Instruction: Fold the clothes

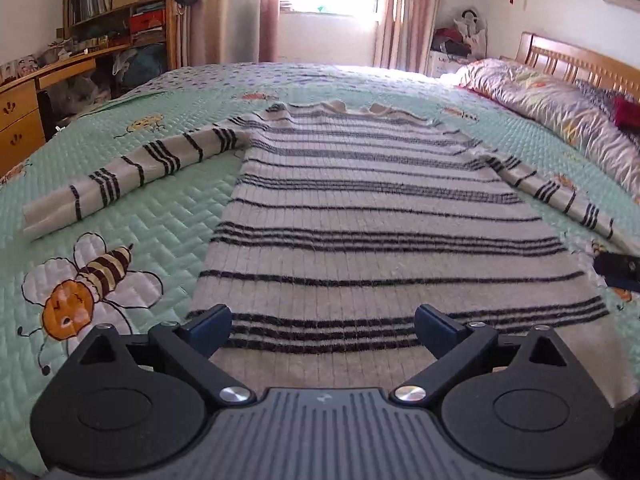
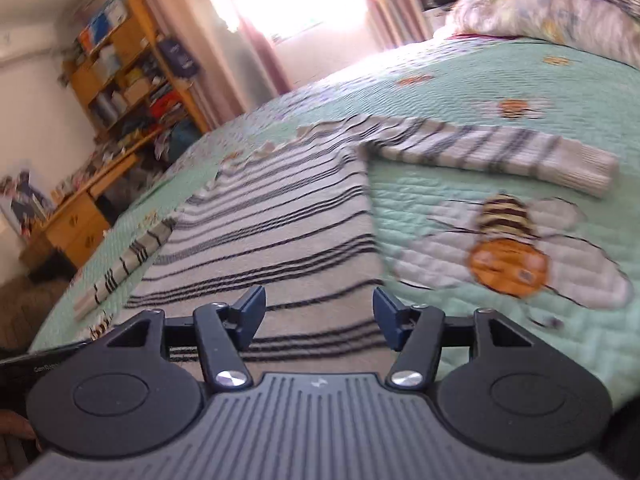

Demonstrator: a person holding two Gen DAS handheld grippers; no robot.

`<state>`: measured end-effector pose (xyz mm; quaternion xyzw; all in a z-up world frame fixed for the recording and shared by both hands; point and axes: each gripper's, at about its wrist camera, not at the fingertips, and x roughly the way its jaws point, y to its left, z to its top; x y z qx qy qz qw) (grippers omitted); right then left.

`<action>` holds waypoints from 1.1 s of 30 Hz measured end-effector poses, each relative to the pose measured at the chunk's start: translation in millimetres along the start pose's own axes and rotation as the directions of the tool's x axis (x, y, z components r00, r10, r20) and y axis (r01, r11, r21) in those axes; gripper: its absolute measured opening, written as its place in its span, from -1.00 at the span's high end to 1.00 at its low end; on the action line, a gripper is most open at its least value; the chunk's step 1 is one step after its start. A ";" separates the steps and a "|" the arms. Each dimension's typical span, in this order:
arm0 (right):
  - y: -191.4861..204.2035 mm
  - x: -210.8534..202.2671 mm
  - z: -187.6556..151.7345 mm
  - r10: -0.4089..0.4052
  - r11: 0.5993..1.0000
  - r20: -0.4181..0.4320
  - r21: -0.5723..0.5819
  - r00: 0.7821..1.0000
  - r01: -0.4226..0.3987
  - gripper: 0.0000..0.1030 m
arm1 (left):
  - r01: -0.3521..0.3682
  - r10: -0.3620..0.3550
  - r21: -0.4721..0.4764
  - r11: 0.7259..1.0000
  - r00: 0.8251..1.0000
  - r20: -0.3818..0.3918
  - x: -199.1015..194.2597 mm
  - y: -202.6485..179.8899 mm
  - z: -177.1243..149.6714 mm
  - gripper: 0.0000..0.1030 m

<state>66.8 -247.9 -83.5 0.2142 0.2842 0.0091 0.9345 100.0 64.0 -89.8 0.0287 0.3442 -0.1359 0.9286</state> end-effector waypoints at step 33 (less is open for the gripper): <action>-63.3 153.1 102.5 -0.222 0.974 0.017 0.041 0.975 0.221 -0.39 | 0.010 -0.015 0.043 0.999 0.993 0.120 60.6 12.3 -0.9 -0.98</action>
